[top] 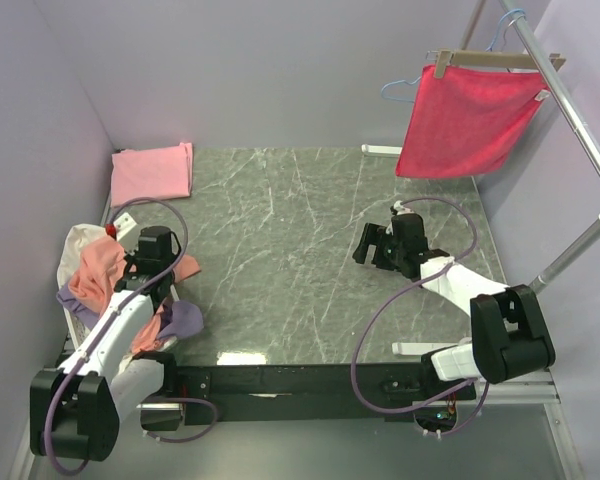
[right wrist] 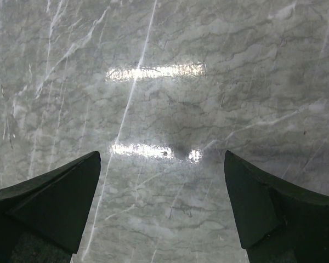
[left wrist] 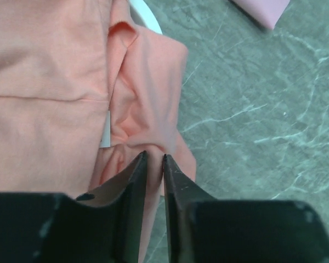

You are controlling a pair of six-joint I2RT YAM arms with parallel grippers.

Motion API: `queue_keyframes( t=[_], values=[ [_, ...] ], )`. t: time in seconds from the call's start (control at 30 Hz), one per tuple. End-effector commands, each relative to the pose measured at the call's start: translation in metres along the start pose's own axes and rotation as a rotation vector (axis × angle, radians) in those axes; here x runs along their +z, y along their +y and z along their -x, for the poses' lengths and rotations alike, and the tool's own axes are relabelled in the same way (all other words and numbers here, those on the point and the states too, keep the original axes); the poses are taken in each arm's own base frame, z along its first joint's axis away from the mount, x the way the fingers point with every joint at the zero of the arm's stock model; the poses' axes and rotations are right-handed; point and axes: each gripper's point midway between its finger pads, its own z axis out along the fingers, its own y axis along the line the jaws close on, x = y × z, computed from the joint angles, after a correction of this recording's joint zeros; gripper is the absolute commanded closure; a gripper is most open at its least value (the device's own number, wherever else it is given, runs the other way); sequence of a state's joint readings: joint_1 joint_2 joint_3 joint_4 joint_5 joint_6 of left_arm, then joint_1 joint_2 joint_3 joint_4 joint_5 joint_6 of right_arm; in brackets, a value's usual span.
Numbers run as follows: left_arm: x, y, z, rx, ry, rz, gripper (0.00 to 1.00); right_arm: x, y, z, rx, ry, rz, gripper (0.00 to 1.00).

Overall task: Fold and stack the t-shirts
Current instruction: Grab crumpled tshirt from bin with the left arm, then move the tshirt to the center of the board

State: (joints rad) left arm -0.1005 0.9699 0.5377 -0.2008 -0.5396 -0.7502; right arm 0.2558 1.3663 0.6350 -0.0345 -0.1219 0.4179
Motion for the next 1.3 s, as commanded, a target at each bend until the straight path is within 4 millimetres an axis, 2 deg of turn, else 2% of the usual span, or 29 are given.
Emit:
queue_keyframes(
  t=[0.0,0.07,0.13,0.17,0.27,0.3,0.43,0.47,0.53,0.57,0.63,0.67,0.73,0.77,0.87,1.07,1.17,1.27],
  values=[
    [0.002,-0.019,0.010,-0.022,-0.016,-0.056,0.83,0.001,0.013,0.022,-0.030,-0.054,0.035,0.00],
    [0.004,-0.019,0.007,-0.018,-0.009,-0.053,0.85,0.002,0.012,0.023,-0.032,-0.053,0.032,0.00],
    [0.005,-0.018,0.006,-0.015,-0.005,-0.050,0.81,0.003,0.012,0.022,-0.035,-0.047,0.032,0.00],
    [0.006,-0.018,0.005,-0.012,-0.002,-0.049,0.82,0.004,0.012,0.021,-0.036,-0.043,0.030,0.00],
    [0.006,-0.019,0.004,-0.013,0.000,-0.056,0.97,0.005,0.011,0.021,-0.035,-0.043,0.027,0.00],
    [0.005,-0.020,0.005,-0.010,-0.002,-0.062,0.99,0.006,0.010,0.020,-0.035,-0.040,0.023,0.00],
    [-0.008,-0.037,0.021,-0.008,-0.021,-0.154,0.99,0.006,0.010,0.020,-0.038,-0.039,0.021,0.00],
    [-0.018,-0.046,0.040,-0.026,-0.057,-0.186,0.99,0.007,0.009,0.020,-0.035,-0.039,0.017,0.00],
    [-0.029,-0.053,0.060,-0.025,-0.092,-0.210,0.99,0.007,0.009,0.019,-0.036,-0.037,0.017,0.00],
    [-0.043,-0.063,0.078,-0.036,-0.116,-0.245,0.99,0.007,0.009,0.019,-0.036,-0.036,0.017,0.00],
    [-0.056,-0.069,0.096,-0.026,-0.139,-0.272,0.99,0.008,0.009,0.018,-0.034,-0.033,0.019,0.00],
    [-0.069,-0.076,0.111,-0.033,-0.154,-0.300,0.99,0.008,0.009,0.017,-0.033,-0.029,0.020,0.00],
    [-0.082,-0.083,0.124,-0.039,-0.172,-0.344,0.99,0.008,0.009,0.017,-0.030,-0.029,0.018,0.00],
    [-0.095,-0.090,0.133,-0.050,-0.186,-0.397,0.99,0.008,0.009,0.017,-0.030,-0.028,0.020,0.00],
    [-0.122,-0.110,0.147,-0.045,-0.196,-0.536,0.99,0.009,0.008,0.017,-0.030,-0.030,0.016,0.00],
    [-0.190,-0.182,0.162,0.004,-0.134,-0.981,0.99,0.006,0.008,0.021,-0.028,-0.045,0.013,0.00],
    [-0.222,-0.220,0.154,0.049,-0.049,-1.192,0.99,0.002,0.009,0.022,-0.022,-0.058,0.014,0.00],
    [-0.244,-0.251,0.140,0.108,0.008,-1.320,0.99,-0.002,0.009,0.025,-0.015,-0.074,0.012,0.00]
  ],
)
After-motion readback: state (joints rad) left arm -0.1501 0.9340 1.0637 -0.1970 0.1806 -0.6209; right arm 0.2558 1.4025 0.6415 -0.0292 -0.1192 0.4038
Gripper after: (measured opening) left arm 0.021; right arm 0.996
